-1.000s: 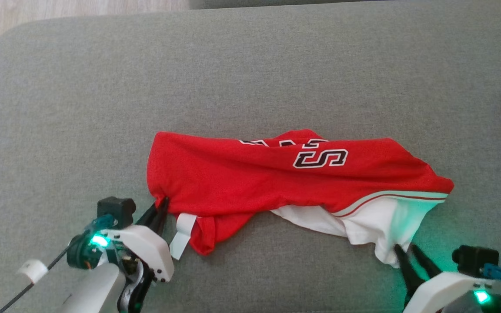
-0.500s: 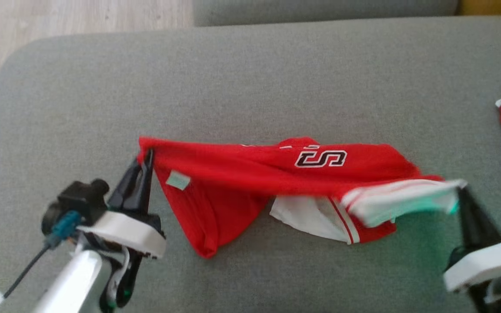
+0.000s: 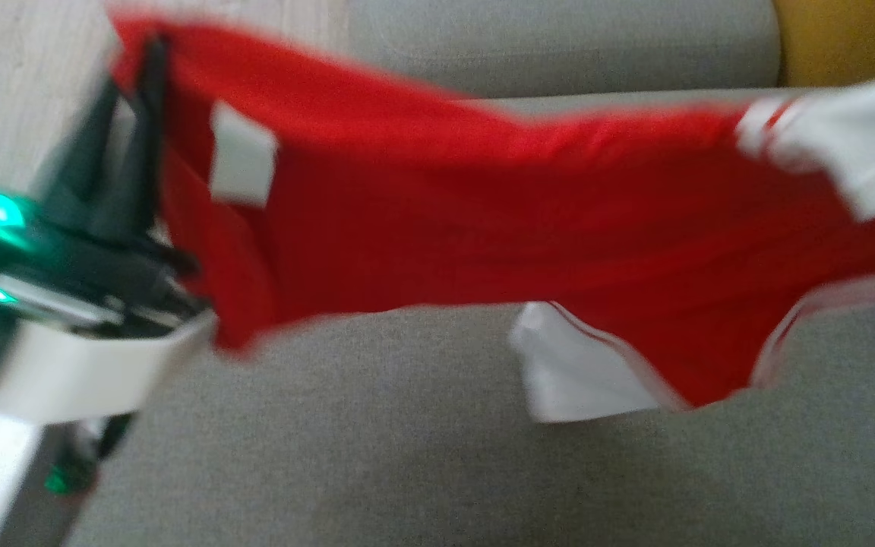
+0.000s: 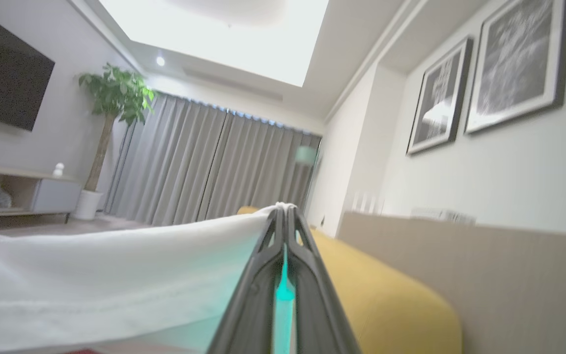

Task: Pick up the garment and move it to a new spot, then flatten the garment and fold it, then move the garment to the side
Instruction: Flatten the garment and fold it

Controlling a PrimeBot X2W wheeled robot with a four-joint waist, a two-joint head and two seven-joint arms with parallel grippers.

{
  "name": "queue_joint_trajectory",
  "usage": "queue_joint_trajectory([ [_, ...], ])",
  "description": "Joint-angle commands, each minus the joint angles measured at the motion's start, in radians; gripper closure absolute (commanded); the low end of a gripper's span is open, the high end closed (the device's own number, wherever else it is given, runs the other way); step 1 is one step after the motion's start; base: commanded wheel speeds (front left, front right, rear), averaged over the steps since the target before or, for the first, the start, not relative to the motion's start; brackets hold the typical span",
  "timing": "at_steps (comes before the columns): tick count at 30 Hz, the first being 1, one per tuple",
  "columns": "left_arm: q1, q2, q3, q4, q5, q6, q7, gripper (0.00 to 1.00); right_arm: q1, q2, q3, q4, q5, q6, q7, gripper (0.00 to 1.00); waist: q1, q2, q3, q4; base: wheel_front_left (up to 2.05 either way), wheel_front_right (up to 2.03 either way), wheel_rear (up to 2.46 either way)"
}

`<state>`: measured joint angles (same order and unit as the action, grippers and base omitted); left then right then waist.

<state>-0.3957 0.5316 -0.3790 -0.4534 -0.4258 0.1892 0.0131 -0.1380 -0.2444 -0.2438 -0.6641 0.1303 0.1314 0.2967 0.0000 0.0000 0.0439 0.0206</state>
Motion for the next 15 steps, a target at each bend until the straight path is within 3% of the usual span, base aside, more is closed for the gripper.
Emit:
queue_joint_trajectory([
  [1,-0.091,0.050,0.070,-0.063,0.020,0.011,0.013,1.00,-0.081,-0.052,0.000,-0.063,-0.004,-0.001,0.021,1.00,0.0000,0.0000,-0.014,0.004,0.00,0.00,0.00],
  [8,-0.220,0.080,0.113,-0.138,0.026,0.011,0.080,1.00,-0.283,-0.148,-0.042,-0.088,0.046,-0.001,0.098,1.00,0.0000,0.0000,-0.030,0.010,0.00,0.00,0.00],
  [12,-0.243,0.048,0.110,-0.081,-0.037,0.000,0.086,1.00,-0.351,-0.146,-0.035,0.023,0.103,-0.001,0.105,1.00,0.0000,0.0000,-0.014,0.010,0.00,0.00,0.00],
  [15,-0.270,-0.003,0.106,0.039,-0.127,-0.031,0.070,1.00,-0.409,-0.140,0.002,0.158,0.146,-0.001,0.082,1.00,0.0000,0.0000,0.010,0.010,0.00,0.00,0.00],
])
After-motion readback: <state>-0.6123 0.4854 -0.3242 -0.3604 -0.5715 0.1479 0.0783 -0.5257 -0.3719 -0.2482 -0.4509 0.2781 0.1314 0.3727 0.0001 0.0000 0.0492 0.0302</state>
